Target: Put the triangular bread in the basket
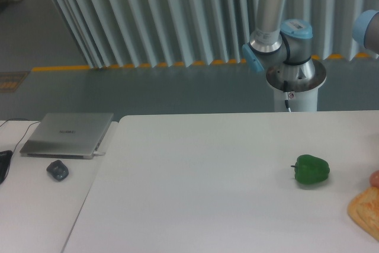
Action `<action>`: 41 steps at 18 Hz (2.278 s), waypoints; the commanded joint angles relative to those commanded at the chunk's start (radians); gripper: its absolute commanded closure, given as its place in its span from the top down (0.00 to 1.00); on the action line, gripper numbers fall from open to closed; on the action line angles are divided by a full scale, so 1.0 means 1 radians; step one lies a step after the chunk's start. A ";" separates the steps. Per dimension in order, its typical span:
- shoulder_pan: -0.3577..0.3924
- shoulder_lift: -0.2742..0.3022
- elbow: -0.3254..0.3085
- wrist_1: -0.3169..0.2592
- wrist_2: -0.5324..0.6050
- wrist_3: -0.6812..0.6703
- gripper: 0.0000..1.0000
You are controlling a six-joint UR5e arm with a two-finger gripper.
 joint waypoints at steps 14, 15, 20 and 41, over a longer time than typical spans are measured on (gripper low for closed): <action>-0.046 -0.017 -0.018 0.064 -0.041 -0.512 1.00; -0.049 -0.018 -0.023 0.066 -0.076 -0.572 1.00; -0.054 -0.026 -0.069 0.133 -0.120 -0.838 1.00; -0.104 -0.106 -0.106 0.201 -0.044 -1.028 1.00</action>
